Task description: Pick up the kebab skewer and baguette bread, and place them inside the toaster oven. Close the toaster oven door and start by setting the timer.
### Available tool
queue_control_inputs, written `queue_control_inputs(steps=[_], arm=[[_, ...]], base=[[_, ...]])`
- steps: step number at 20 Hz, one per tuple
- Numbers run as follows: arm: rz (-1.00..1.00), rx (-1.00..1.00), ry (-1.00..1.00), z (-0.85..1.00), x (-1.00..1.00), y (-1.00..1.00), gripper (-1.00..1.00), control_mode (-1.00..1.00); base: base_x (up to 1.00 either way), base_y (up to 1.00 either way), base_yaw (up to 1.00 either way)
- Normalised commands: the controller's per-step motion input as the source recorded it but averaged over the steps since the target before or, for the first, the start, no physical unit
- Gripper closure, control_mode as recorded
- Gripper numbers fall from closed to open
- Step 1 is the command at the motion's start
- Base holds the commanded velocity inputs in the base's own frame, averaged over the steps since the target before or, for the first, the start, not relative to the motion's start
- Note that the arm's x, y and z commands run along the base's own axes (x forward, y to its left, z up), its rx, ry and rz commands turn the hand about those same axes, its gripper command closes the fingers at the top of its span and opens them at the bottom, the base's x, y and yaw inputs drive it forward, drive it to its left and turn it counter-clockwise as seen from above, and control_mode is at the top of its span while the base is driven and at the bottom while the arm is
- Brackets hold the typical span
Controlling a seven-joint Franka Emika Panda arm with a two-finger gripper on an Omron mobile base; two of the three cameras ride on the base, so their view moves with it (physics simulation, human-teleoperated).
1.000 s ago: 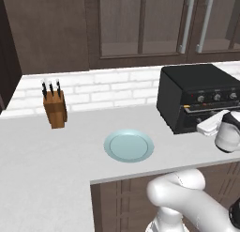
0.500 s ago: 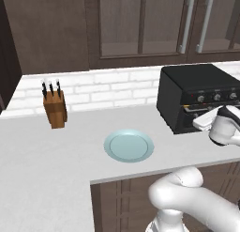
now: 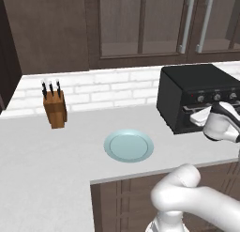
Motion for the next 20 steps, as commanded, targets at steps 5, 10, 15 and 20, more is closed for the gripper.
queue_control_inputs(steps=[5, 10, 15, 20], arm=[[-0.04, 0.0, 0.0, -0.22, 0.14, 0.0, -1.0, -1.0], [-0.03, 0.0, -0.01, 0.24, -0.31, -0.08, -1.0, -1.0], [-0.03, 0.0, 0.0, 0.5, -0.44, -0.03, -1.0, -1.0], [-0.01, 0.0, 0.0, 0.34, -0.42, 0.0, -1.0, -1.0]], base=[[0.0, 0.0, 0.0], [0.0, 0.0, 0.0], [0.0, 0.0, 0.0], [0.0, 0.0, 0.0]])
